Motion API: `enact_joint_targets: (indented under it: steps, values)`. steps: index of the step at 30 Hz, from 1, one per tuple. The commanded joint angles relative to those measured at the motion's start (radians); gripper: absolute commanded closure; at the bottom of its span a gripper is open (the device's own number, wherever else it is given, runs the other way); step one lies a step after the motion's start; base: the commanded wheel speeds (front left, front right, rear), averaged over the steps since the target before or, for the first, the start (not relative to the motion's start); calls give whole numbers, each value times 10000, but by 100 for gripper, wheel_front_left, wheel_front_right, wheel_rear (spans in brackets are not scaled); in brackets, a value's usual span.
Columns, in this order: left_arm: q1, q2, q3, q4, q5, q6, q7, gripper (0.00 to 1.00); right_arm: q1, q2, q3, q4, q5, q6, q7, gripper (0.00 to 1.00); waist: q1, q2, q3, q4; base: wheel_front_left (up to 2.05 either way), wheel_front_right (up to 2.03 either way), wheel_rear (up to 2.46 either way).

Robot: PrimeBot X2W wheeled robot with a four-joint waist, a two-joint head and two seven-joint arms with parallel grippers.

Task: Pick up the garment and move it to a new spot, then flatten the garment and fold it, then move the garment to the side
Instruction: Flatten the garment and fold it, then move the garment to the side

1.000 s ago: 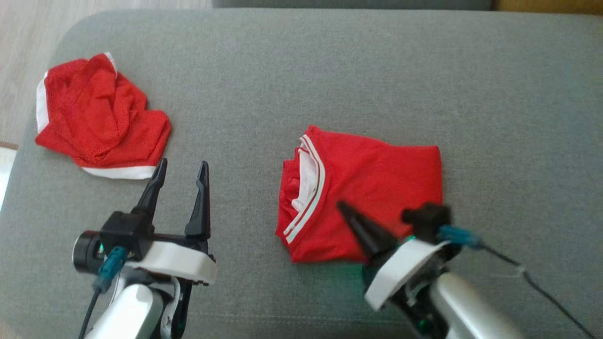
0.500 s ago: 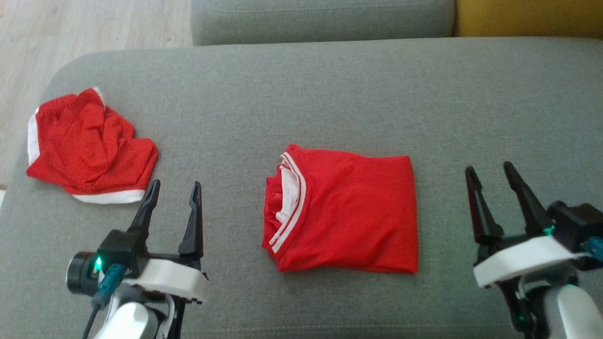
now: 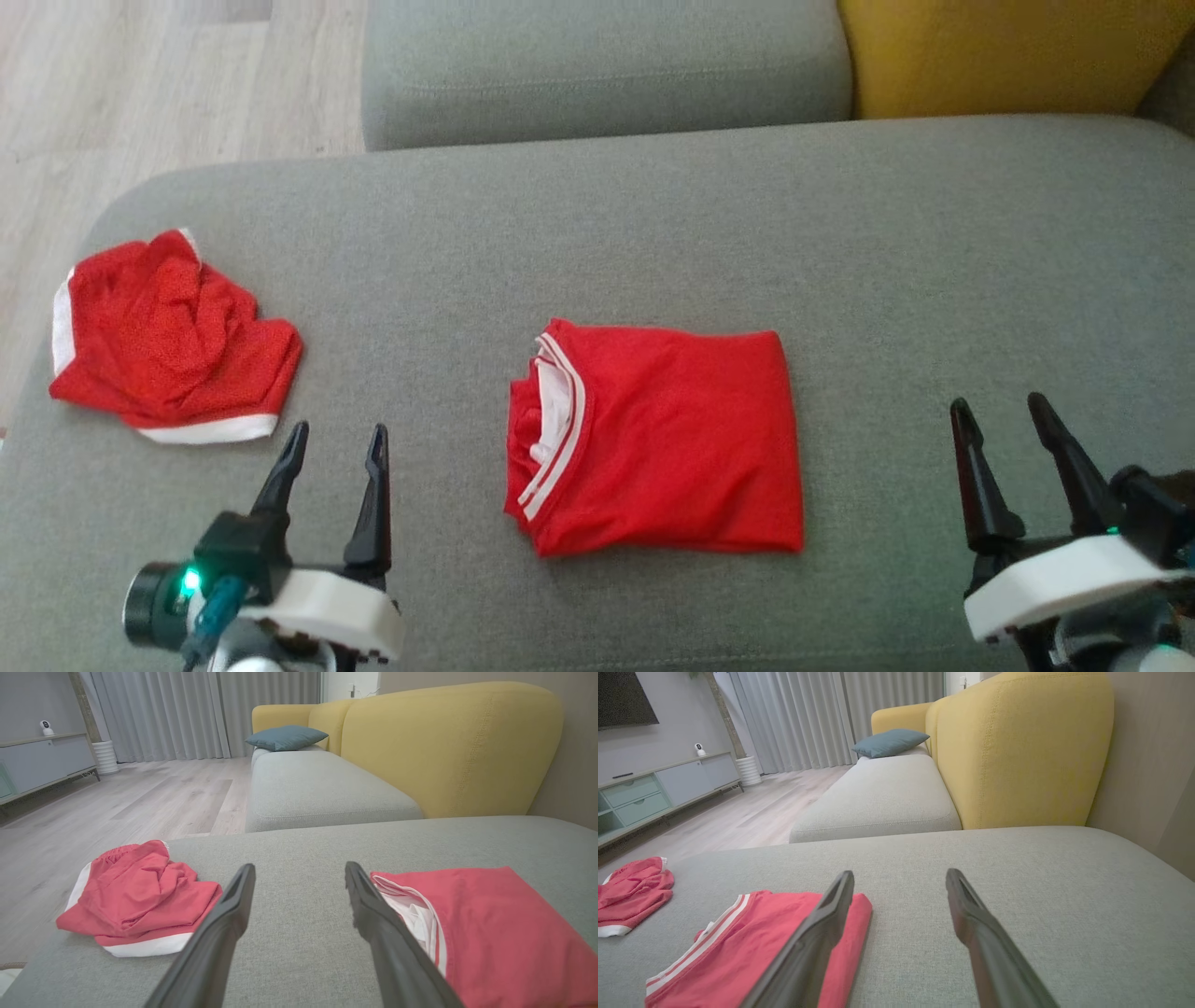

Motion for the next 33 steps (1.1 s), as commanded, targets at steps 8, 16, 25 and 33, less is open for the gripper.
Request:
enact_joint_targets:
  steps: [8, 16, 25, 33]
  values:
    - [-114, 362, 421, -308, -53, 193, 19, 0, 61, 58, 256, -685, -233, -7, 146, 0, 0, -1, -274, -37, 0, 0, 0]
    - [23, 416, 434, -256, -95, 254, 8, 0, 219, 101, 281, -799, -283, -7, 250, 0, 0, -1, -423, -36, 0, 0, 0]
    - [45, 447, 421, -247, -128, 297, 9, 0, 240, 127, 280, -838, -284, -7, 285, 0, 0, -1, -441, -63, 0, 0, 0]
    - [-23, 476, 416, -239, -138, 329, 16, 0, 214, 148, 229, -822, -246, -7, 288, 0, 0, -1, -405, -47, 0, 0, 0]
